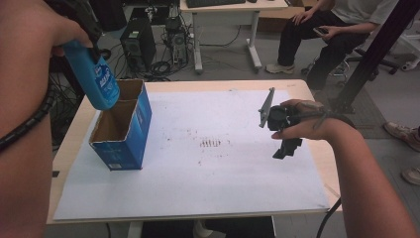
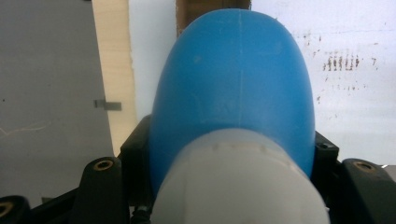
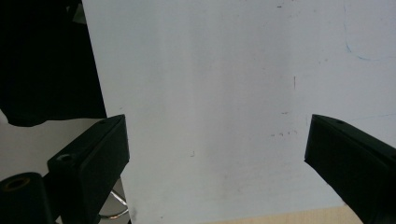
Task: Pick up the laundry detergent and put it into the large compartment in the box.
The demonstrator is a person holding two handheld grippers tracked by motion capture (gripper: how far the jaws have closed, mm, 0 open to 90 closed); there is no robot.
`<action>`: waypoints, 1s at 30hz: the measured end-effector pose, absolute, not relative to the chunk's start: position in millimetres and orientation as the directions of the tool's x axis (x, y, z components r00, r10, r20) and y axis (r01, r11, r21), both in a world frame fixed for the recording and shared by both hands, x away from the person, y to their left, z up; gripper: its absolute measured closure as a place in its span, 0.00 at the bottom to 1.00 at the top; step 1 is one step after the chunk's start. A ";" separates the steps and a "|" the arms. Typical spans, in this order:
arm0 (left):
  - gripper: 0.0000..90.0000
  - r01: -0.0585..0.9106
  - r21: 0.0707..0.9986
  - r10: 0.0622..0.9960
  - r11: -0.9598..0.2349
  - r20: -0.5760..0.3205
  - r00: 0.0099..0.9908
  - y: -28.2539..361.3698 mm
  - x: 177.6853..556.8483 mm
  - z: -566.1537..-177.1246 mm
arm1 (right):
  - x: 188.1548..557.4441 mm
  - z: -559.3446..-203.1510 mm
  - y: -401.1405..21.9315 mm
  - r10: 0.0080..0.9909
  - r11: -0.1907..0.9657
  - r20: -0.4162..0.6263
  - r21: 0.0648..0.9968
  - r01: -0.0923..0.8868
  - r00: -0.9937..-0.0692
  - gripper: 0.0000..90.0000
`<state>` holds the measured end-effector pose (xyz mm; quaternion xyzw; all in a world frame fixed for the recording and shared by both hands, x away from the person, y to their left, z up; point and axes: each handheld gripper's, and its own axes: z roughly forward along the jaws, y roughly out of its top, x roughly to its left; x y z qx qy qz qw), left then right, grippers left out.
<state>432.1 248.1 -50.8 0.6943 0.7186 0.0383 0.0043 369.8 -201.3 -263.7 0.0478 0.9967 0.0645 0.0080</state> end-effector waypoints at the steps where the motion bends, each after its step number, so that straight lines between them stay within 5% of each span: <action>1: 0.42 0.998 0.059 0.998 0.035 0.045 -0.038 248.5 432.2 -51.9 | 369.9 -263.8 -201.5 0.095 0.987 -0.010 0.129 0.093 -0.995 0.07; 30: 0.42 0.998 0.019 0.997 0.053 0.049 -0.054 255.8 439.7 -120.2 | 369.7 -261.8 -204.2 0.094 0.987 -0.009 0.131 0.092 -0.996 0.07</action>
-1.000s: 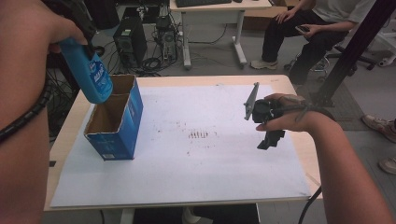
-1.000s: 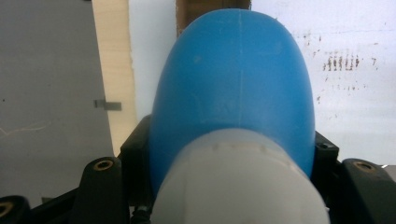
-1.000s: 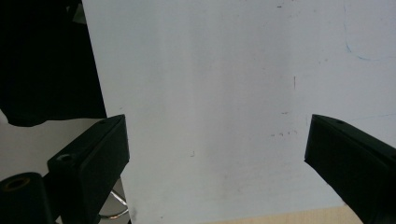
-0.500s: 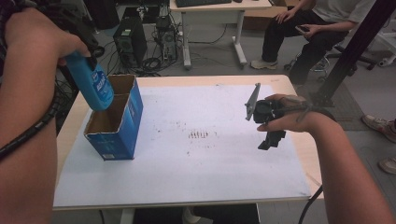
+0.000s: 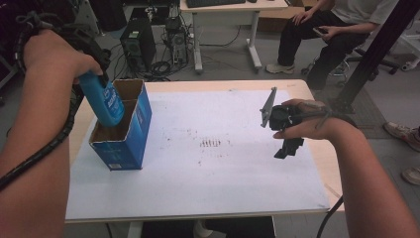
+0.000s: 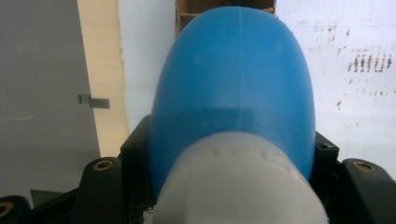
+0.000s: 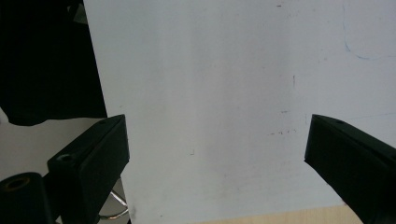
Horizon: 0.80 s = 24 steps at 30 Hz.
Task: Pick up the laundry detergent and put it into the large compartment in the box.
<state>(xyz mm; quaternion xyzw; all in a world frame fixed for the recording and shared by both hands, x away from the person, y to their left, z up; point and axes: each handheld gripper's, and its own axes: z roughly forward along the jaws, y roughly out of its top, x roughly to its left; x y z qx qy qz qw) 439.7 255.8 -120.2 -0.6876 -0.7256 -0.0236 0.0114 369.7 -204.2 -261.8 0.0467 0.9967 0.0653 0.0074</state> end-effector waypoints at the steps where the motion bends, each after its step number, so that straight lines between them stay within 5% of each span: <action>1: 0.42 0.998 0.022 0.997 0.055 0.046 -0.056 256.1 439.5 -122.7 | 369.7 -261.8 -204.2 0.094 0.987 -0.009 0.131 0.092 -0.996 0.07; 24: 0.42 0.999 -0.006 0.997 0.053 0.048 -0.053 258.5 434.8 -176.7 | 369.0 -263.3 -201.3 0.077 0.987 -0.015 0.143 0.074 -0.997 0.07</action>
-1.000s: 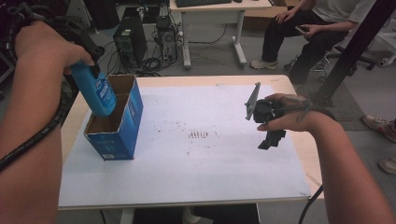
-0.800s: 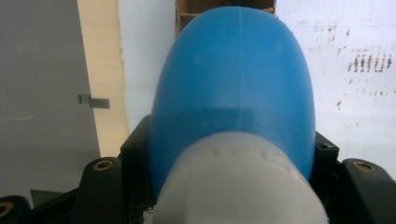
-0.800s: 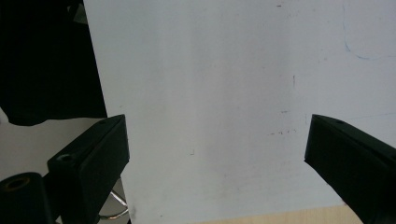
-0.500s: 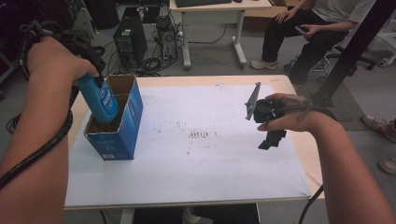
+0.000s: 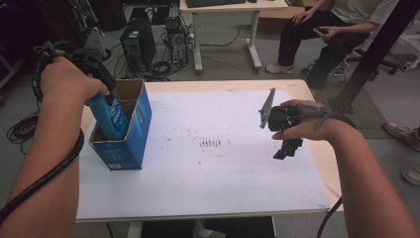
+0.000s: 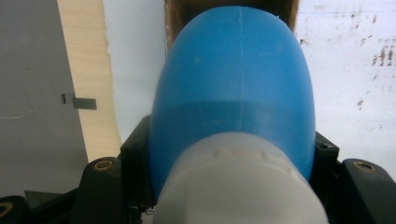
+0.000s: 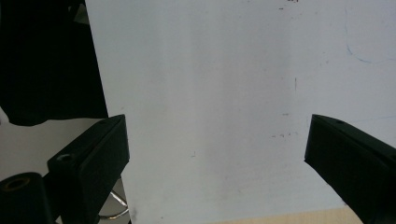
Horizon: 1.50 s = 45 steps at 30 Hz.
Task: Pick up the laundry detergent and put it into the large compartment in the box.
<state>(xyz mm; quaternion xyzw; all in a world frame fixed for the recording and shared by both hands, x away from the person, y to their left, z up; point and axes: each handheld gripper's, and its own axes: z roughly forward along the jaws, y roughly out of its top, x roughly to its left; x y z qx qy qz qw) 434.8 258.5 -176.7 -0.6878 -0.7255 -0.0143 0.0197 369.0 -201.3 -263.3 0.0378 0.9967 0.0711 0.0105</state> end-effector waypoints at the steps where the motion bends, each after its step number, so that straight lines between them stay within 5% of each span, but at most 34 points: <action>1: 0.42 0.998 -0.008 0.997 0.054 0.049 -0.054 258.3 434.9 -179.3 | 369.1 -263.5 -201.3 0.077 0.987 -0.014 0.143 0.074 -0.997 0.07; 45: 0.42 0.998 -0.034 0.995 0.052 0.092 -0.049 252.5 440.1 -278.3 | 369.3 -270.6 -206.8 0.081 0.986 -0.008 0.147 0.079 -0.997 0.07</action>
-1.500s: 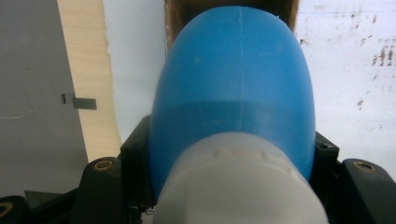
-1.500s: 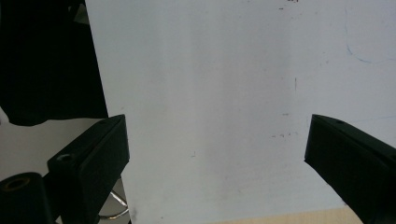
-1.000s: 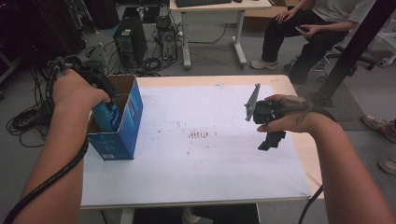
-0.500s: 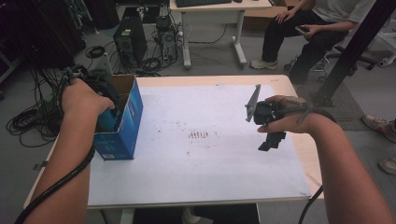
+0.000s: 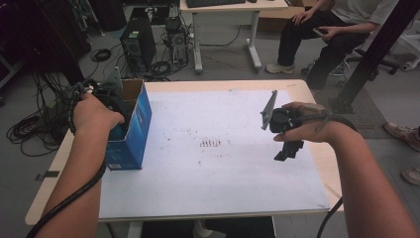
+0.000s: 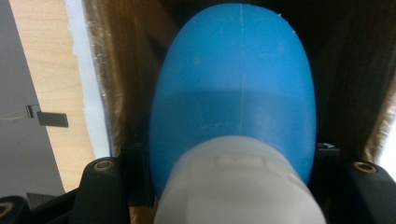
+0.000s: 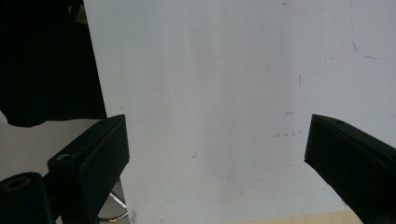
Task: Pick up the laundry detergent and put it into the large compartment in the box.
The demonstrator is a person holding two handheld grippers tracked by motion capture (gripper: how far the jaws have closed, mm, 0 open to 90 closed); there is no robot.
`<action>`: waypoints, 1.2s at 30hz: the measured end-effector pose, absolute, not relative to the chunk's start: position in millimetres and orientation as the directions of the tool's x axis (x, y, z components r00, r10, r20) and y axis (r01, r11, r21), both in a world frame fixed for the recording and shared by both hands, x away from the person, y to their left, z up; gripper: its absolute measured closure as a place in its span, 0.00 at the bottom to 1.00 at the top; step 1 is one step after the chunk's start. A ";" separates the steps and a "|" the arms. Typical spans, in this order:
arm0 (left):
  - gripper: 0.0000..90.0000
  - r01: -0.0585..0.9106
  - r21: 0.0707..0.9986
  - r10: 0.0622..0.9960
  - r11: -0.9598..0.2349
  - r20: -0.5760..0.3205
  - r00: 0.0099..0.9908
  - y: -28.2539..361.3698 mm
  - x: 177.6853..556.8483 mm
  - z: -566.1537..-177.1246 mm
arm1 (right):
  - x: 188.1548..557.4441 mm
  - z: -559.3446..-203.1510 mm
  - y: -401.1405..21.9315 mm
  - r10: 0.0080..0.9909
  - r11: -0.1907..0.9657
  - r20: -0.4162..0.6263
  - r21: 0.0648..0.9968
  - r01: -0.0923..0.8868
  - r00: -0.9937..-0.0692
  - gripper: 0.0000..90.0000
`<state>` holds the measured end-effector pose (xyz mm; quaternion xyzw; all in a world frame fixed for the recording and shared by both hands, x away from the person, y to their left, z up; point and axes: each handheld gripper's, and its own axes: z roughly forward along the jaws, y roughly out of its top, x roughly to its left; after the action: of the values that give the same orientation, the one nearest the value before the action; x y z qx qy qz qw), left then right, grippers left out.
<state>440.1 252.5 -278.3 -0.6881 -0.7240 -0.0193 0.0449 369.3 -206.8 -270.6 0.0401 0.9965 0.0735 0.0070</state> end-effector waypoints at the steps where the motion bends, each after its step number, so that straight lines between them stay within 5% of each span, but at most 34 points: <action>1: 0.42 0.998 -0.034 0.995 0.052 0.092 -0.049 252.5 440.1 -278.3 | 369.3 -270.6 -206.8 0.081 0.986 -0.008 0.147 0.079 -0.997 0.07; 36: 0.35 0.999 0.002 0.994 0.039 0.101 -0.039 249.8 437.2 -277.8 | 364.8 -271.2 -208.5 0.097 0.985 -0.002 0.144 0.095 -0.995 0.07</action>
<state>437.2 249.8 -277.8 -0.6921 -0.7200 -0.0358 0.0360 364.8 -208.5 -271.2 0.0482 0.9962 0.0719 0.0046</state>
